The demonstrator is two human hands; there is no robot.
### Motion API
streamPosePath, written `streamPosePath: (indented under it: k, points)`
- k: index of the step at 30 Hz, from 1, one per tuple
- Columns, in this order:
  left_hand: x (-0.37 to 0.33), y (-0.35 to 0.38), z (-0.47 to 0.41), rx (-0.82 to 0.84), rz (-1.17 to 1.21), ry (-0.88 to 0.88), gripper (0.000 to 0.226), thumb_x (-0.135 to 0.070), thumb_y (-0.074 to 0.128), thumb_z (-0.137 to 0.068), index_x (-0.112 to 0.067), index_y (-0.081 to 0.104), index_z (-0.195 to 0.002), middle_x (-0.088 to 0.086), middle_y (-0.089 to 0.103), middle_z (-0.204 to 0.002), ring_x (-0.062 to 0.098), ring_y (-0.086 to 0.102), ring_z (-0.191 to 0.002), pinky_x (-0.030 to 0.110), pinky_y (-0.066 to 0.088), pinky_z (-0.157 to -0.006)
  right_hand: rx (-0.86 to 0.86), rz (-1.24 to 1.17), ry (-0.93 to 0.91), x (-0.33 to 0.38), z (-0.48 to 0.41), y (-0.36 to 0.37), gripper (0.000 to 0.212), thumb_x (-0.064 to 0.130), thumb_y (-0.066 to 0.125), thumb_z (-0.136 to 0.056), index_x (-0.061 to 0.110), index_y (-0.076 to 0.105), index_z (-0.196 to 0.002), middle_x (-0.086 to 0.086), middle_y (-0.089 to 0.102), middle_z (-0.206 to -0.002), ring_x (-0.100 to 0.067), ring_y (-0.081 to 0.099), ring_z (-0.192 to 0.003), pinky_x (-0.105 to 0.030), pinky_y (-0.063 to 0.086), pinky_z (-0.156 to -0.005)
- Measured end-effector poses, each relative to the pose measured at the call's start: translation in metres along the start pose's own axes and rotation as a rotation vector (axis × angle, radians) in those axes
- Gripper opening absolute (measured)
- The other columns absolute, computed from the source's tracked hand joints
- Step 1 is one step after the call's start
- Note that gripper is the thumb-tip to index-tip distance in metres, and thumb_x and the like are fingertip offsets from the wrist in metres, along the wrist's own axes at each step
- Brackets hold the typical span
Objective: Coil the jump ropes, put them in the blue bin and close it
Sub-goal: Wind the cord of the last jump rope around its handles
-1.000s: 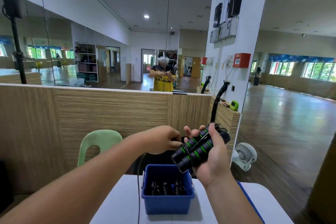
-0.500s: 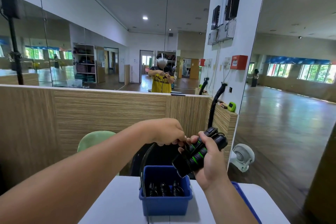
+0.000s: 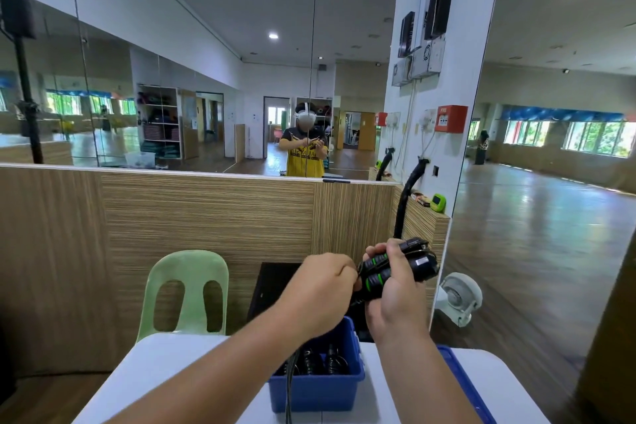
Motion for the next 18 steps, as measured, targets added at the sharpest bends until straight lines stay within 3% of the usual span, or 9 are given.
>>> streamPosePath:
  k: [3,7,9,12,15,18]
  points:
    - [0.004,0.013,0.022,-0.104,0.116,0.012,0.033,-0.021,0.048,-0.105,-0.020,0.068,-0.079,-0.006,0.060,-0.065,0.003,0.050,-0.057,0.019,0.038,-0.053,-0.036,-0.016,0.025,-0.003,-0.005,0.002,0.016,0.030,0.064,-0.100,0.015,0.062,-0.105,-0.005,0.066,-0.095,-0.019,0.062,-0.092,-0.036,0.050,-0.079]
    - [0.013,0.035,0.048,-0.245,0.099,0.093,0.024,-0.022,0.053,-0.104,-0.022,0.071,-0.088,-0.007,0.066,-0.077,0.009,0.061,-0.077,0.027,0.048,-0.070,-0.030,-0.074,0.035,0.000,-0.012,0.002,0.016,0.033,0.065,-0.097,0.018,0.062,-0.095,0.000,0.069,-0.094,-0.014,0.065,-0.088,-0.030,0.054,-0.076]
    - [0.023,0.041,0.053,-0.263,0.133,0.074,0.023,-0.025,0.056,-0.103,-0.027,0.074,-0.089,-0.009,0.067,-0.075,0.008,0.063,-0.077,0.025,0.049,-0.070,0.009,-0.124,0.031,0.003,-0.012,0.004,0.018,0.033,0.067,-0.093,0.017,0.060,-0.098,0.002,0.068,-0.095,-0.012,0.067,-0.092,-0.029,0.055,-0.078]
    - [0.032,0.044,0.052,-0.205,0.202,0.033,0.026,-0.025,0.059,-0.102,-0.026,0.076,-0.083,-0.009,0.067,-0.066,0.002,0.062,-0.064,0.017,0.043,-0.060,0.048,-0.135,0.036,0.005,-0.003,0.008,0.016,0.032,0.064,-0.096,0.017,0.061,-0.094,0.005,0.070,-0.091,-0.011,0.068,-0.092,-0.027,0.055,-0.078]
    - [0.037,0.041,0.047,-0.090,0.258,0.026,0.029,-0.022,0.059,-0.104,-0.028,0.076,-0.081,-0.021,0.065,-0.060,-0.007,0.057,-0.058,0.010,0.038,-0.058,0.068,-0.170,0.069,0.010,0.011,0.016,0.023,0.032,0.059,-0.101,0.018,0.065,-0.084,0.006,0.072,-0.084,-0.013,0.067,-0.092,-0.031,0.051,-0.084]
    - [0.046,0.035,0.037,-0.004,0.288,-0.005,0.030,-0.024,0.060,-0.103,-0.026,0.077,-0.079,-0.012,0.062,-0.058,-0.002,0.048,-0.050,0.016,0.037,-0.054,0.108,-0.256,0.106,0.013,0.019,0.022,0.031,0.029,0.056,-0.103,0.020,0.071,-0.077,0.002,0.071,-0.084,-0.022,0.068,-0.103,-0.041,0.049,-0.102]
Point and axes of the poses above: each hand's wrist, its own z-axis away from the middle knuckle, its own y-axis out of the palm, x = y × z, the point moved 5 cm from there along -z, towards the middle knuckle
